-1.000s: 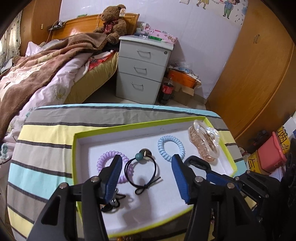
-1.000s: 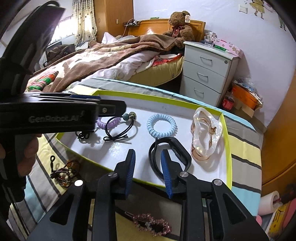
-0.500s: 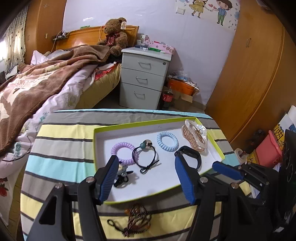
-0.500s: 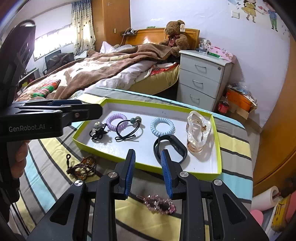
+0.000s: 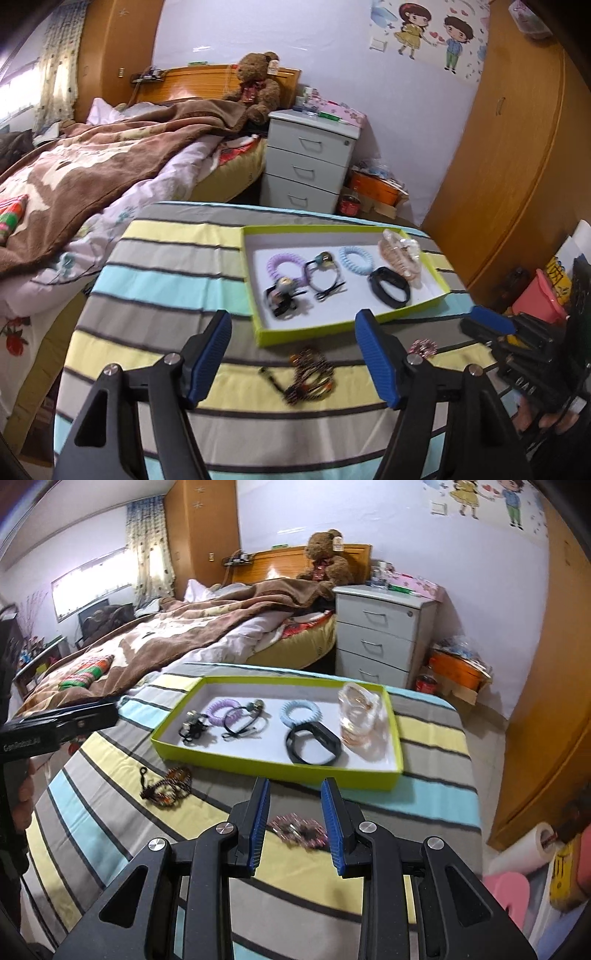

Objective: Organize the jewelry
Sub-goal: 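Reach the right tool to the pink rhinestone hair clip and grasp it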

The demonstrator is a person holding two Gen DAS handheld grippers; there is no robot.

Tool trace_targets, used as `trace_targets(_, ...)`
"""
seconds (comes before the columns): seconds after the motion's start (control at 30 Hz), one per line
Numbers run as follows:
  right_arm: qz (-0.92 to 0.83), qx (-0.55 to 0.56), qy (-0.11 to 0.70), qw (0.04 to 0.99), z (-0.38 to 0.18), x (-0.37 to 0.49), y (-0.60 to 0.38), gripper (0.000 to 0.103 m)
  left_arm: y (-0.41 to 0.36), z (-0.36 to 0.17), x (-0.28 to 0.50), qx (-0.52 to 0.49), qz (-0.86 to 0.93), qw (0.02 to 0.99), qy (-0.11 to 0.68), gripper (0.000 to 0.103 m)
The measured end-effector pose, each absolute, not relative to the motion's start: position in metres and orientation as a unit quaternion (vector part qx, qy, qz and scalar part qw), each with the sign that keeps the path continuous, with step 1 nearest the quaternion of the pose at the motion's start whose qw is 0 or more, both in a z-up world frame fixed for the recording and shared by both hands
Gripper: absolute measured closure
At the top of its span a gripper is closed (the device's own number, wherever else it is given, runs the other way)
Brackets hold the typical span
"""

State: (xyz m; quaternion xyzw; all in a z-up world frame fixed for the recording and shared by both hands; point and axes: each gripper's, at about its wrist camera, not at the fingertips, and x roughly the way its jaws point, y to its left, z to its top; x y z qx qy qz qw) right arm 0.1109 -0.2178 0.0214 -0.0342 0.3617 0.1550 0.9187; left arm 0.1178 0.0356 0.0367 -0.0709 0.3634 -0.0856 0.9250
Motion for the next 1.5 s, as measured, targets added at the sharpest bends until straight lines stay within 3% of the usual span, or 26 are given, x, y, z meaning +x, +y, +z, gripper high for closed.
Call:
trace_targets(0.27, 0.120, 0.000, 0.384, 0.915, 0.002, 0.103, -0.251, 0.072, 0.065, 0.016, 0.092, -0.097, -0.070, 0.923, 0.366, 0.030)
trace_targets(0.3, 0.119, 0.003, 0.387, 0.914, -0.001, 0.104, -0.254, 0.070, 0.068, 0.013, 0.090, -0.098, -0.067, 0.922, 0.368, 0.030)
trace_targets(0.37, 0.126, 0.006, 0.395, 0.910, -0.007, 0.104, -0.252, 0.056, 0.070, 0.008, 0.088, -0.100, -0.064, 0.920, 0.373, 0.030)
trace_targets(1.5, 0.220, -0.095, 0.433, 0.869, -0.045, 0.145, -0.199, 0.055, 0.089, -0.024, 0.073, -0.127, -0.061, 0.902, 0.408, 0.030)
